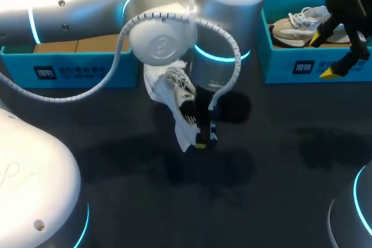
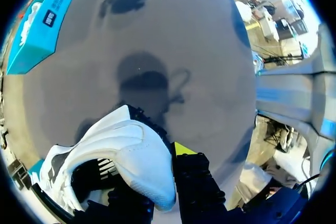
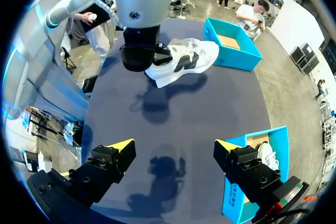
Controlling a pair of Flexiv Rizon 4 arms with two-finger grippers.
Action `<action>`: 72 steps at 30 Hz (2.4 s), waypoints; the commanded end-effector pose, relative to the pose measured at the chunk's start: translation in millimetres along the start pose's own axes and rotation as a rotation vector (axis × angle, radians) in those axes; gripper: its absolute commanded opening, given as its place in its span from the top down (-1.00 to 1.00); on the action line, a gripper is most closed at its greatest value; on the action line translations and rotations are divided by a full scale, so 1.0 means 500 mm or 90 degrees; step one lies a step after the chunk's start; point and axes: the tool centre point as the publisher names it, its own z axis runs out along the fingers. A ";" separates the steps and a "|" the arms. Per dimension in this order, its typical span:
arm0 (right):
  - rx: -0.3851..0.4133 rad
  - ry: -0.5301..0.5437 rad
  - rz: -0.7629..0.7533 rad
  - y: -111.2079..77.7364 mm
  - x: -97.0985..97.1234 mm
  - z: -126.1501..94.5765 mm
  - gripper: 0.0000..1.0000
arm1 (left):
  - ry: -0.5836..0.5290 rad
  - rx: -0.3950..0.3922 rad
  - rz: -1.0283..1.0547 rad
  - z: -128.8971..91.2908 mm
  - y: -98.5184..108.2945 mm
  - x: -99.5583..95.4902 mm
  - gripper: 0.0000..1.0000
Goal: Take the shoe out of the shoebox, open the shoe tongue, remove and reinsert the insole, then place the shoe into the shoebox
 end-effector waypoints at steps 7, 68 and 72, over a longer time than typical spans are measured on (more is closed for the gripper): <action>0.001 0.003 0.000 0.001 -0.004 0.001 -1.00 | -0.007 -0.017 0.042 -0.071 0.054 -0.002 1.00; 0.001 0.003 0.000 0.001 -0.004 0.001 -1.00 | 0.037 -0.091 0.077 -0.265 0.374 -0.115 1.00; 0.001 0.003 0.000 0.001 -0.004 0.001 -1.00 | 0.037 -0.091 0.077 -0.265 0.374 -0.115 1.00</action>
